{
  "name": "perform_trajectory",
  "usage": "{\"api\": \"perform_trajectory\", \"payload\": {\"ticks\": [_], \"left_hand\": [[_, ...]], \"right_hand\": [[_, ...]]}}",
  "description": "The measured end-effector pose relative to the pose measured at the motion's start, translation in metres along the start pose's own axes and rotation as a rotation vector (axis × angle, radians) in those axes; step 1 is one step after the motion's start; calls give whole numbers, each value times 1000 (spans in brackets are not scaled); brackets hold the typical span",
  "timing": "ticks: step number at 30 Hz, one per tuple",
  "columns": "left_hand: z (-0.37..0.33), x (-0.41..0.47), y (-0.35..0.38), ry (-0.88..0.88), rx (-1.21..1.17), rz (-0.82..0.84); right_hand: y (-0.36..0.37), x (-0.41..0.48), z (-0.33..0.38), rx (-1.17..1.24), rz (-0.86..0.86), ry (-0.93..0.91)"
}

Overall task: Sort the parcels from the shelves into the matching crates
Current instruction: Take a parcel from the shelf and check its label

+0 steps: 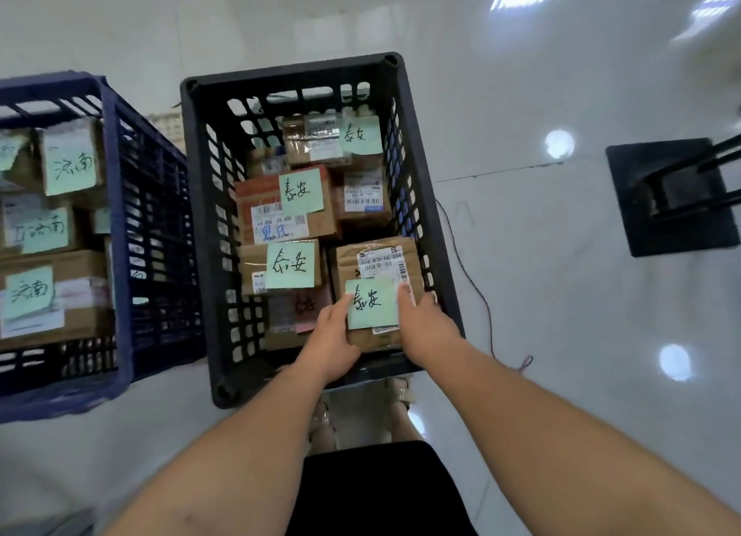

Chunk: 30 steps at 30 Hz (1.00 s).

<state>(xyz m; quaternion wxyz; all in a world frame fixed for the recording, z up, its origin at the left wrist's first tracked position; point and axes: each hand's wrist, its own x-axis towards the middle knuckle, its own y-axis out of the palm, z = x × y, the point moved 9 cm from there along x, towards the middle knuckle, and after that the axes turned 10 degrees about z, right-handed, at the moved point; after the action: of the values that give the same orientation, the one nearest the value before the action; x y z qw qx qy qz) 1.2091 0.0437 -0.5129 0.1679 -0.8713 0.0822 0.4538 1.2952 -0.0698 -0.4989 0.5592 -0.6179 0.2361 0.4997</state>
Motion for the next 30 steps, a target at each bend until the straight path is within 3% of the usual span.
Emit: {"api": "perform_trajectory", "payload": {"ticks": [7, 15, 22, 30], "left_hand": [[6, 12, 5, -23, -40, 40], [-4, 3, -10, -84, 48, 39], [-46, -48, -62, -91, 148, -196], [-58, -163, -111, -141, 175, -584]], "right_hand": [[1, 12, 10, -195, -27, 68], [-30, -5, 17, -198, -76, -31], [-79, -49, 45, -224, -191, -169], [-120, -133, 124, -473, -423, -455]]}}
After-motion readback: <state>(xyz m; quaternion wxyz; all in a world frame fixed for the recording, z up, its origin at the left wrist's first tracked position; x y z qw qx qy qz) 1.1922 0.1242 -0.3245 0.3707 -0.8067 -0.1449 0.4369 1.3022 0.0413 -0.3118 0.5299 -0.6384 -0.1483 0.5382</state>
